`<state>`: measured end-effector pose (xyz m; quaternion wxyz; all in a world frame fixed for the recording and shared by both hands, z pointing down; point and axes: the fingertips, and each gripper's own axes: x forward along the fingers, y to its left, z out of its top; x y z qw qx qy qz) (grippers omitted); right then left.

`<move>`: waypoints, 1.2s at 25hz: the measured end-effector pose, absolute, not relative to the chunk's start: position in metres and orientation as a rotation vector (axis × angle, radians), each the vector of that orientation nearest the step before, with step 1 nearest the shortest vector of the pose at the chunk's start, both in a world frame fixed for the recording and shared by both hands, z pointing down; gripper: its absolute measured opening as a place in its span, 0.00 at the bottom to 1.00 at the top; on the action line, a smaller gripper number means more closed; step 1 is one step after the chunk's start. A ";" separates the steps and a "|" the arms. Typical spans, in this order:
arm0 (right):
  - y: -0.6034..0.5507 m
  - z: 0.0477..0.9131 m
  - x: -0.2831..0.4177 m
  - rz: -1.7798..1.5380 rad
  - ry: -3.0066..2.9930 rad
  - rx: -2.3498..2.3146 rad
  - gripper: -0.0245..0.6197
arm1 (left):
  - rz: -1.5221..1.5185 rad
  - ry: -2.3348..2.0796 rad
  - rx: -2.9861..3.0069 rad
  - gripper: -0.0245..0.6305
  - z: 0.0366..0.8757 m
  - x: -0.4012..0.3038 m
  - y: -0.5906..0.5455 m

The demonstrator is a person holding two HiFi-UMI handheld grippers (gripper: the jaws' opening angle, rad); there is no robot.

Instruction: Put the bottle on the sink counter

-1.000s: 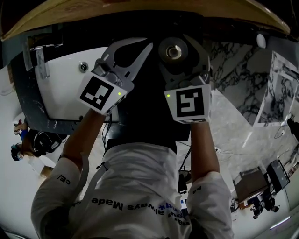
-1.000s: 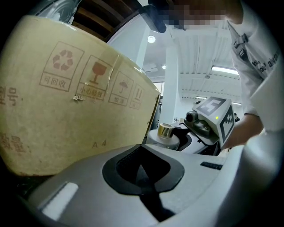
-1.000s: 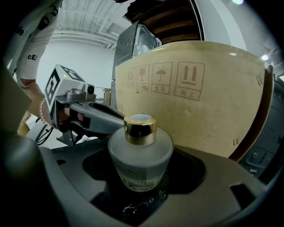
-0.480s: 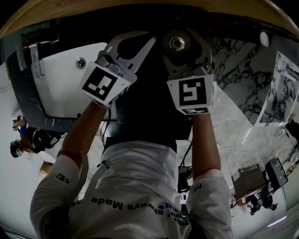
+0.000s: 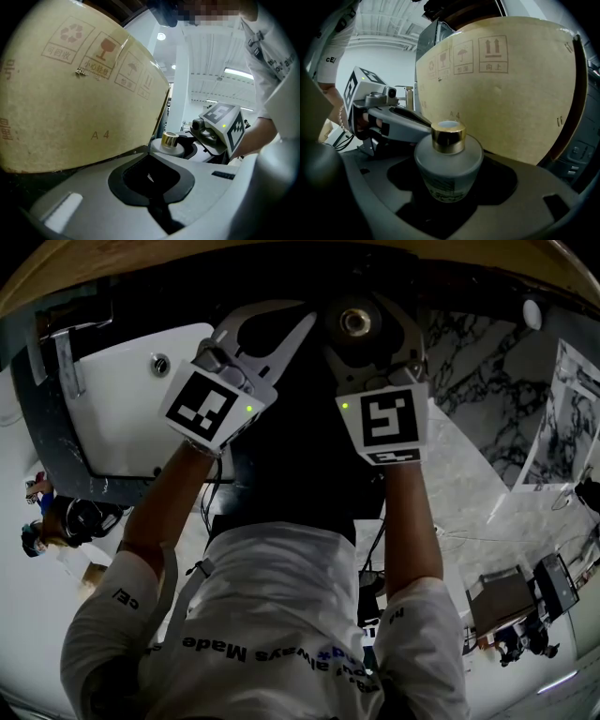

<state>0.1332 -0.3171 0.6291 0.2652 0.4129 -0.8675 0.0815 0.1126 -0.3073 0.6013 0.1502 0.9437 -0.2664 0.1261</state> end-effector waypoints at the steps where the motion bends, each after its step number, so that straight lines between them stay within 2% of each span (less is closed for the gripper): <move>1: -0.317 0.629 0.133 0.224 -2.346 1.115 0.55 | 0.362 -0.765 2.710 0.04 0.601 0.113 -0.307; 17: -0.317 0.625 0.136 0.247 -2.392 1.116 0.55 | 0.352 -0.786 2.734 0.04 0.578 0.111 -0.301; 30: -0.278 0.498 0.128 0.119 -2.523 1.155 0.55 | 0.289 -0.873 2.805 0.04 0.490 0.083 -0.262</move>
